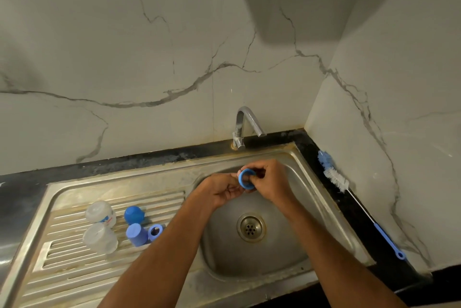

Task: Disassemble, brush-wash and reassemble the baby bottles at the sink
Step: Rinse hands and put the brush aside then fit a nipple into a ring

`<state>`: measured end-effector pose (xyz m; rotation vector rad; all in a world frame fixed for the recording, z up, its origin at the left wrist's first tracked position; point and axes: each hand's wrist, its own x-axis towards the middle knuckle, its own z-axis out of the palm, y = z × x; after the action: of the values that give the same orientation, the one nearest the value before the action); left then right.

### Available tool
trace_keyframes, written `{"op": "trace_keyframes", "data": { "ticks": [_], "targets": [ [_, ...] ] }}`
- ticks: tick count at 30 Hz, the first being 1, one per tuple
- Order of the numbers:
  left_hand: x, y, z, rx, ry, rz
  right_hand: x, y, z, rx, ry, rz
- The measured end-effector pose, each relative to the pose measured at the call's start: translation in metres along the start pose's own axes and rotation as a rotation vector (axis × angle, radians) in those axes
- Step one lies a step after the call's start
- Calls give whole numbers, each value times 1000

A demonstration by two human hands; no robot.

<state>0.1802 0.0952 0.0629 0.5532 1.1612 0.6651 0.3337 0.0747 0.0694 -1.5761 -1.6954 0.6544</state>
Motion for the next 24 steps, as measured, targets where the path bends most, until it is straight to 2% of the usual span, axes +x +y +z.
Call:
{"op": "trace_keyframes", "data": {
  "ticks": [6, 9, 11, 14, 16, 20, 24],
  "targets": [
    [7, -4, 2, -5, 158, 4, -9, -3, 25, -159, 104, -139],
    [5, -2, -7, 36, 234, 34, -8, -4, 38, -106, 96, -128],
    [1, 3, -19, 69, 268, 87, -5, -5, 43, 55, 6, -7],
    [-12, 11, -41, 115, 251, 160, -1, -14, 50, 445, -158, 292],
    [-21, 14, -56, 206, 275, 226, 2, -22, 58, 578, -224, 403],
    [-28, 12, -86, 405, 358, 339, 7, -42, 88, 435, -354, 377],
    [-37, 14, -121, 499, 444, 424, 11, -63, 124, 267, -402, 296]
  ]
}}
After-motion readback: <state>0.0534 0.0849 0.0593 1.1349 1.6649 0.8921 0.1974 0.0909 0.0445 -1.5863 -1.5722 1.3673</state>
